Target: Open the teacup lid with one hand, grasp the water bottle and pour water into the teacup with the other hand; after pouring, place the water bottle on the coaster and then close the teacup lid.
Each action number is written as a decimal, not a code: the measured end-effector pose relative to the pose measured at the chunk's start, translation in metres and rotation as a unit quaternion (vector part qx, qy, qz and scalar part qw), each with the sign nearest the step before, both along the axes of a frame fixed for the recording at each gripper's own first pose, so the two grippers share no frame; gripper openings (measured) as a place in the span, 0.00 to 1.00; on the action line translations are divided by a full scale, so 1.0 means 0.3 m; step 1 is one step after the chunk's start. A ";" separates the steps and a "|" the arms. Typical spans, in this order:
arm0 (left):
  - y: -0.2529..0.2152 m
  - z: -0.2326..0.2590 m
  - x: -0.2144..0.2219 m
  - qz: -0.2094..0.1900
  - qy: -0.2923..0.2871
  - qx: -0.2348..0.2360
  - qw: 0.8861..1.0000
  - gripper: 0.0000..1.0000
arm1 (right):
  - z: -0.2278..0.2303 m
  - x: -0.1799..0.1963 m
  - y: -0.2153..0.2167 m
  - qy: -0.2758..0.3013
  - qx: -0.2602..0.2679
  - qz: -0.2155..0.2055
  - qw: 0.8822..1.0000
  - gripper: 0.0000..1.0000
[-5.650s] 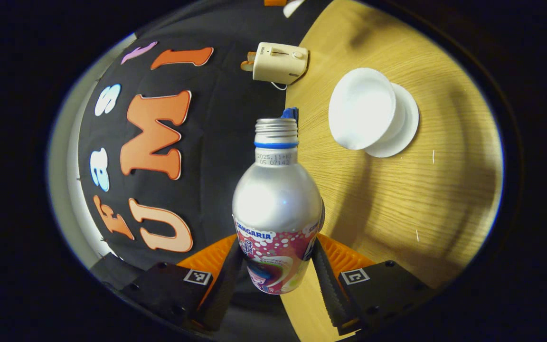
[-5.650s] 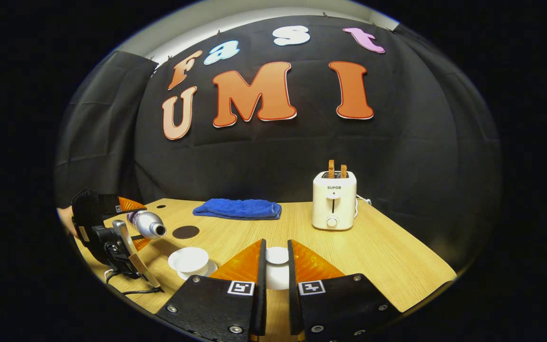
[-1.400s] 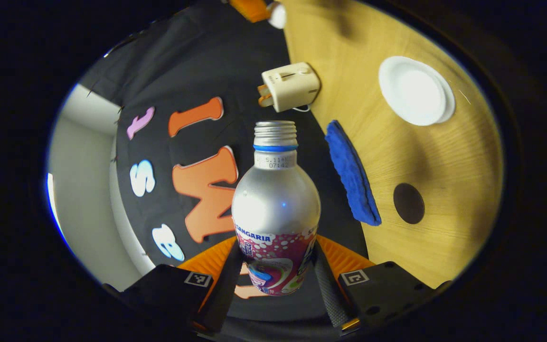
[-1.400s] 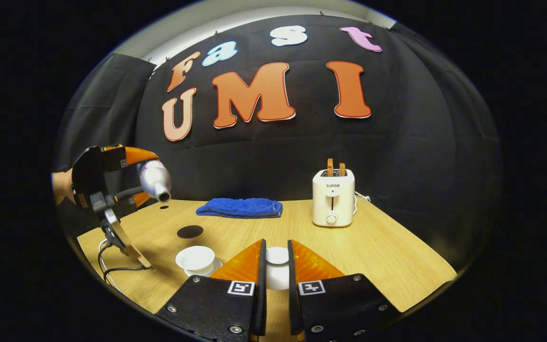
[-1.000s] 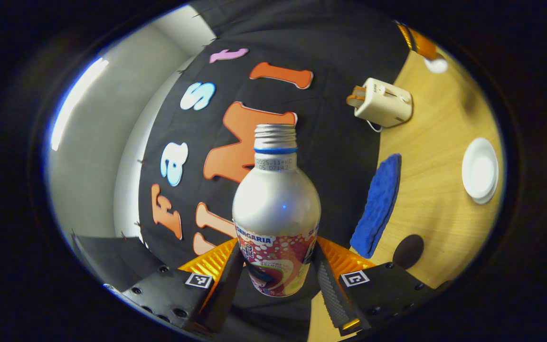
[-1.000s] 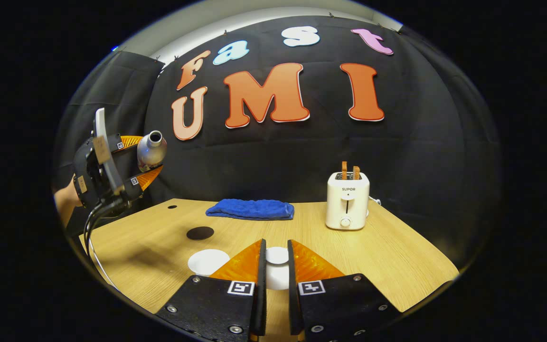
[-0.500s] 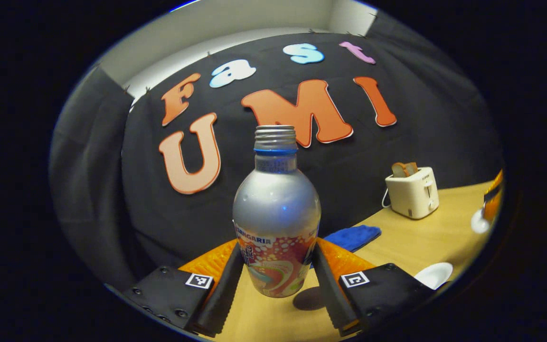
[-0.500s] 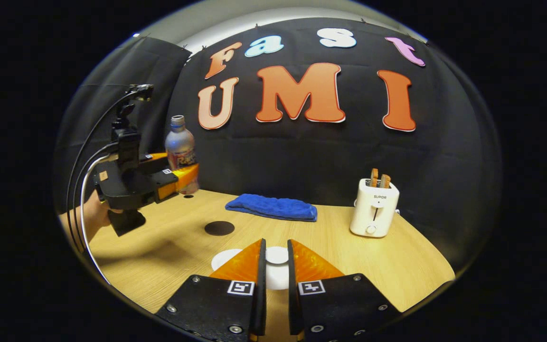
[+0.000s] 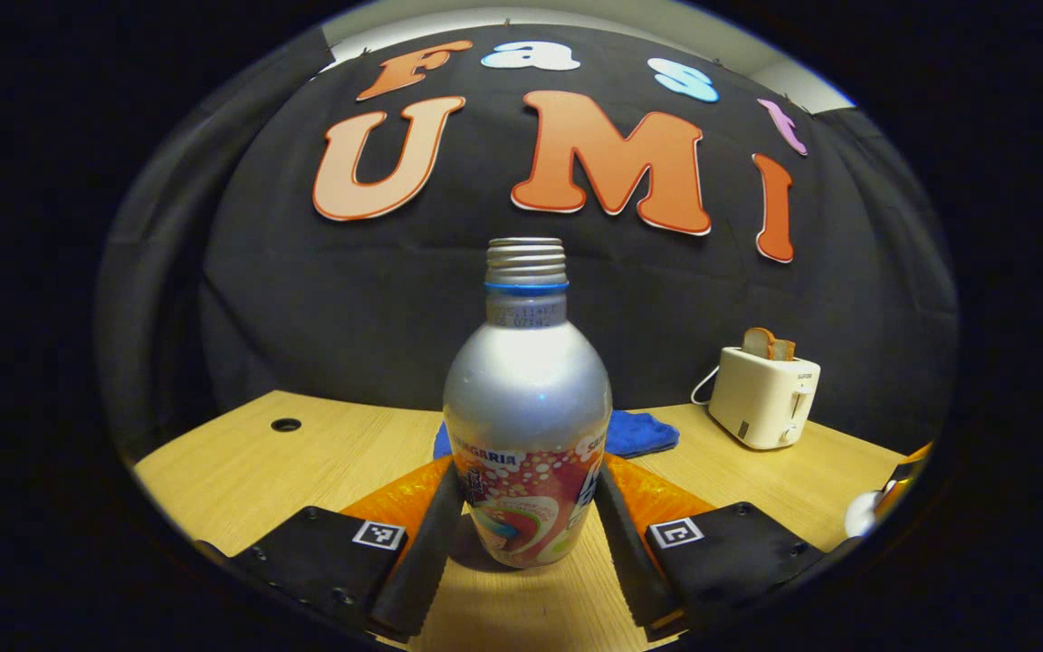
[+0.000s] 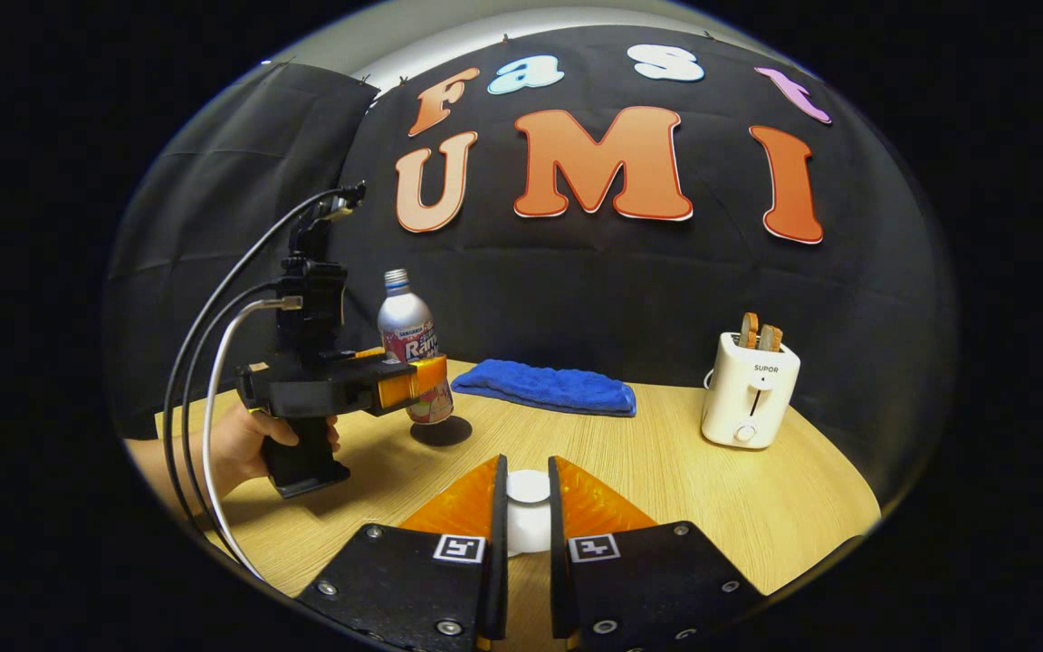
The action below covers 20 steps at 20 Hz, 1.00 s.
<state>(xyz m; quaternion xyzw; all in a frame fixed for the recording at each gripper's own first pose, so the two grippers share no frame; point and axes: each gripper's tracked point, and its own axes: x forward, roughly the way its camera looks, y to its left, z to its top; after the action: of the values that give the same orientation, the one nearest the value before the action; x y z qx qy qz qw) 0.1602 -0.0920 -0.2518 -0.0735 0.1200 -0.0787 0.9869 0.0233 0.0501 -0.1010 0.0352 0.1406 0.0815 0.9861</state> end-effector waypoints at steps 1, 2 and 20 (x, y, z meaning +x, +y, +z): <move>0.009 -0.022 0.002 0.004 0.011 -0.007 1.000 0.83 | -0.008 0.008 0.003 0.004 0.001 0.001 1.000 0.19; 0.012 -0.048 0.007 0.007 0.023 -0.011 1.000 0.83 | -0.018 0.014 0.008 0.008 0.002 0.002 1.000 0.19; 0.027 -0.191 0.075 0.012 0.092 -0.018 0.995 0.89 | -0.109 0.103 0.116 0.033 0.001 0.033 0.999 0.19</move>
<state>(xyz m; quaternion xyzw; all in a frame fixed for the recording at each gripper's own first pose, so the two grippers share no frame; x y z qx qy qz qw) 0.1826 -0.0840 -0.3090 -0.0994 0.2084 -0.0618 0.9710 0.0543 0.0851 -0.1337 0.0347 0.1740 0.1129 0.9776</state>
